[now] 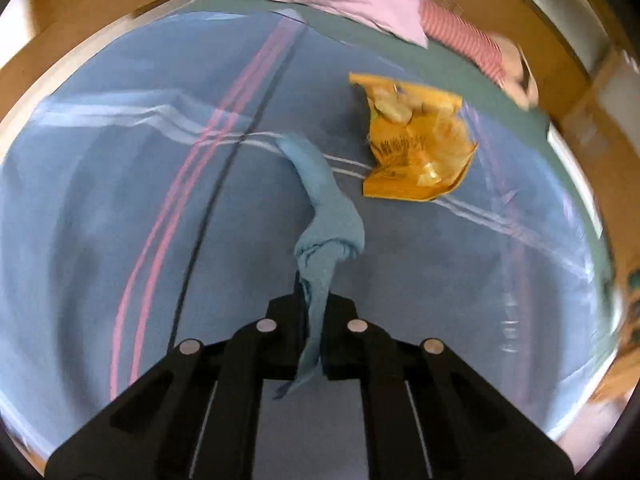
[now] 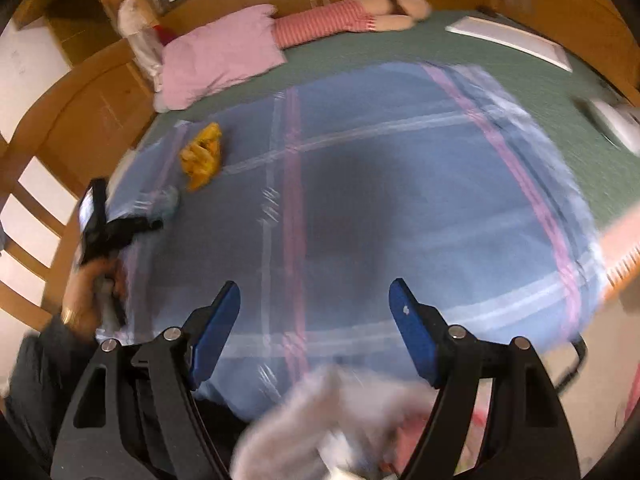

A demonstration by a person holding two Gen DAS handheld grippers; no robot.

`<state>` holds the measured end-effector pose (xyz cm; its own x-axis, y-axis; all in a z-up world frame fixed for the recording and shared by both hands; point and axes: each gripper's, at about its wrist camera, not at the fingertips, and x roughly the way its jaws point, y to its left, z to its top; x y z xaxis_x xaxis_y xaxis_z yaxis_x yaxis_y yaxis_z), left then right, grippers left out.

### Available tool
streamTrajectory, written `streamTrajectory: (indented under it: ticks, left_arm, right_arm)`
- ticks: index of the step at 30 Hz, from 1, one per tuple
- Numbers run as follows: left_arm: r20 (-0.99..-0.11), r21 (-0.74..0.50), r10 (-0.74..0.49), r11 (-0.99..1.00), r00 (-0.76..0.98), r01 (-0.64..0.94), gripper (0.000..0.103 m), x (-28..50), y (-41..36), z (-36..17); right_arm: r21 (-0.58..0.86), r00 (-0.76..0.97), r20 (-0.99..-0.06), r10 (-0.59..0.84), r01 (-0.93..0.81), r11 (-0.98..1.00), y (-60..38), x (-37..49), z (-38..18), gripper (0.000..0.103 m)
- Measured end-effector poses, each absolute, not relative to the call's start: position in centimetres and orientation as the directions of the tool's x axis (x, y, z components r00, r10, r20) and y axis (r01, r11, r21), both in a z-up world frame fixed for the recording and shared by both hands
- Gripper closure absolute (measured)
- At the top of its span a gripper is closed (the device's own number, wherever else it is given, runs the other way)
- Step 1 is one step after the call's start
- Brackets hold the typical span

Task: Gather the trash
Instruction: 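Grasp the blue cloth with the left tool while the right tool grasps the yellow chip bag, then lift the blue cloth and yellow chip bag and carry both tools to the bin bag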

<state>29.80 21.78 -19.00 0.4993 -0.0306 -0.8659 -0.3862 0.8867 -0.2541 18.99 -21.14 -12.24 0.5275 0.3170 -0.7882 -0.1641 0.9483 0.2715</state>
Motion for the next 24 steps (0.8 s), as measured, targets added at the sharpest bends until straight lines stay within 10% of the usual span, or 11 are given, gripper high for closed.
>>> streamTrajectory:
  ticks: [19, 24]
  left_arm:
    - [-0.732, -0.478, 0.005, 0.708, 0.681, -0.520, 0.097, 17.4, 19.4, -16.3]
    - [-0.766, -0.477, -0.029, 0.696, 0.642, -0.537, 0.097, 17.9, 18.9, -17.2]
  right_arm:
    - [-0.216, 0.526, -0.850, 0.037, -0.412, 0.885, 11.2, 44.5, -21.5, 0.013]
    - [-0.097, 0.510, -0.848, 0.141, -0.412, 0.906, 9.8, 43.5, -21.6, 0.058]
